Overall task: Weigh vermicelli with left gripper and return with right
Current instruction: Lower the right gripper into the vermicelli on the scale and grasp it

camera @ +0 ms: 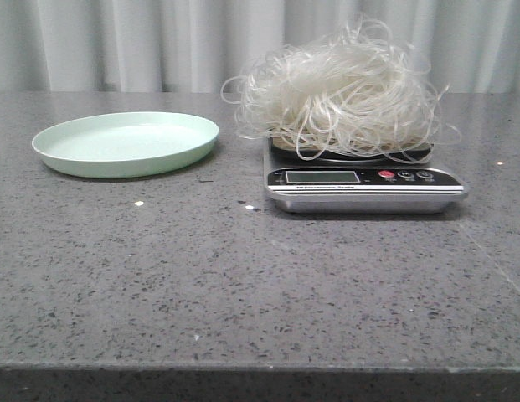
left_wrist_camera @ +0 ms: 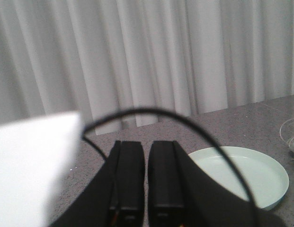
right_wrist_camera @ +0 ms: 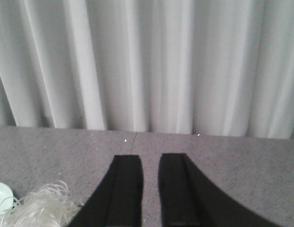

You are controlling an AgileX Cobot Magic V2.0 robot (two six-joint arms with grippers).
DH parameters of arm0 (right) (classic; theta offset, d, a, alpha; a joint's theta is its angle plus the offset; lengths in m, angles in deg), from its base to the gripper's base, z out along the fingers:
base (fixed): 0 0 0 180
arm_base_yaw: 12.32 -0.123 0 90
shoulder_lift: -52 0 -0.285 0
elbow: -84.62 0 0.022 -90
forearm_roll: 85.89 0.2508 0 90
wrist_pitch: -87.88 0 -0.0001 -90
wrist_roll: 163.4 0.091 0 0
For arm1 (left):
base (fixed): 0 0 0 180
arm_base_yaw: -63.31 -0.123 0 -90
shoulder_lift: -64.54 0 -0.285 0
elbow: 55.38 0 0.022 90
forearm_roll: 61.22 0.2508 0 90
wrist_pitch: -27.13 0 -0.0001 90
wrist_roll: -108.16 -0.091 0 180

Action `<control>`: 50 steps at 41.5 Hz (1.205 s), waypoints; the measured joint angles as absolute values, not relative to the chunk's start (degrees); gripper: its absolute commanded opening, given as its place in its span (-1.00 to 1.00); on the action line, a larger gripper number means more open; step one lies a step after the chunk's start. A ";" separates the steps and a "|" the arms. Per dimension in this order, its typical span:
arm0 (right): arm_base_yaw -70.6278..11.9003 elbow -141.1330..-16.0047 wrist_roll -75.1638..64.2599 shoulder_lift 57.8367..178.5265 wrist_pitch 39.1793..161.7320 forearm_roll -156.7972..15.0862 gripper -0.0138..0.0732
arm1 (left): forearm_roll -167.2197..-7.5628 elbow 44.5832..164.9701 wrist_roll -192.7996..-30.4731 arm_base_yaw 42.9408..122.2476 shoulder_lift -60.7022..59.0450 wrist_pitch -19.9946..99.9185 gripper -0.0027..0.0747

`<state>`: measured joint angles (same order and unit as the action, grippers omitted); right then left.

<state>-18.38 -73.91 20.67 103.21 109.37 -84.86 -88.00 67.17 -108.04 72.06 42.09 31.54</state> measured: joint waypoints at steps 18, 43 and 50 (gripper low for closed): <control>-22.43 -92.39 0.23 124.71 131.71 -76.31 0.58 | -88.00 67.17 -108.04 72.06 42.09 32.22 -0.56; -22.57 -97.92 -27.39 146.81 142.94 -52.46 0.58 | -88.00 67.17 -108.04 72.06 42.09 32.45 -0.56; -22.57 -97.92 -27.49 151.19 142.94 -50.67 0.58 | -88.00 67.17 -108.04 72.06 42.09 32.45 -0.56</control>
<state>-22.57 -97.92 -27.49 151.19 142.94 -50.67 -88.00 67.17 -108.04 72.06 42.09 32.45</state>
